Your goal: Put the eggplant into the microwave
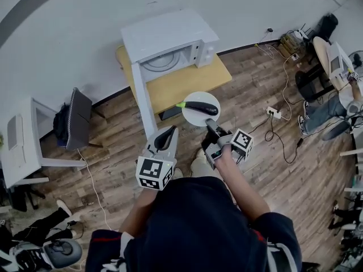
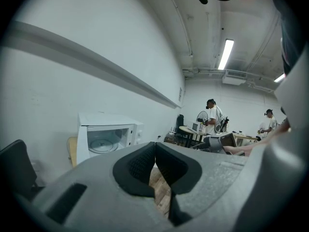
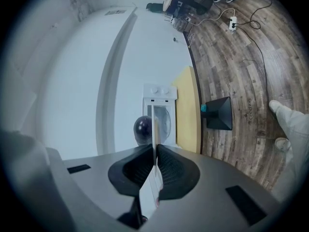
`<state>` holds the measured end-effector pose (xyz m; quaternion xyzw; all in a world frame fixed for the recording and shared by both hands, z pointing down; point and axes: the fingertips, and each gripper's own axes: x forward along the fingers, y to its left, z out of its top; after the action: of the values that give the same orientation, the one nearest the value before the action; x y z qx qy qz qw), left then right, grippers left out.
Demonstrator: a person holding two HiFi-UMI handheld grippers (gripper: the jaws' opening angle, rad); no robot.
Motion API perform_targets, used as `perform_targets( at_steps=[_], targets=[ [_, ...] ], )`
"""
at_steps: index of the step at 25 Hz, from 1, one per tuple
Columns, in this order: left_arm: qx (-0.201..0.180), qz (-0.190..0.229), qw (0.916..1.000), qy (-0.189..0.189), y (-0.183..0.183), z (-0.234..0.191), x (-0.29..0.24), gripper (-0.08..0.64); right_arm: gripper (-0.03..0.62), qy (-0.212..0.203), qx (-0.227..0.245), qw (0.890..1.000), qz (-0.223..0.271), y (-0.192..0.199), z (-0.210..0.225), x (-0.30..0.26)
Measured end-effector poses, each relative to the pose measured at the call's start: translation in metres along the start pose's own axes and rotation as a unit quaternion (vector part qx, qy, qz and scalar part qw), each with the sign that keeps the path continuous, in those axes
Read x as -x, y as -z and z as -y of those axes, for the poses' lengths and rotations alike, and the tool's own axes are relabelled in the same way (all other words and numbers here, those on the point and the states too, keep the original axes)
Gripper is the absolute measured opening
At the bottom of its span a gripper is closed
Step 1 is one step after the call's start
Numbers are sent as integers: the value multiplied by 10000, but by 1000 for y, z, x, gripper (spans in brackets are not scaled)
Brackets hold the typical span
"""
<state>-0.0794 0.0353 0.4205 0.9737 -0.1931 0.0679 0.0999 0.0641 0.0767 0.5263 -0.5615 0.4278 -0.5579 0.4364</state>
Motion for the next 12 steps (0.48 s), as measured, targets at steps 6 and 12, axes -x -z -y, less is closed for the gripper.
perform_targets(
  at_steps=[6,12],
  targets=[
    [-22,7,10000,-93,-8,-9,-15,17,25,-14,-31,9999,-143,-9,-3,-22],
    [25,-67,9995,-310,-10,-15,-45,17,26,-78,-32,9990,-439,-30,-12,-61]
  ],
)
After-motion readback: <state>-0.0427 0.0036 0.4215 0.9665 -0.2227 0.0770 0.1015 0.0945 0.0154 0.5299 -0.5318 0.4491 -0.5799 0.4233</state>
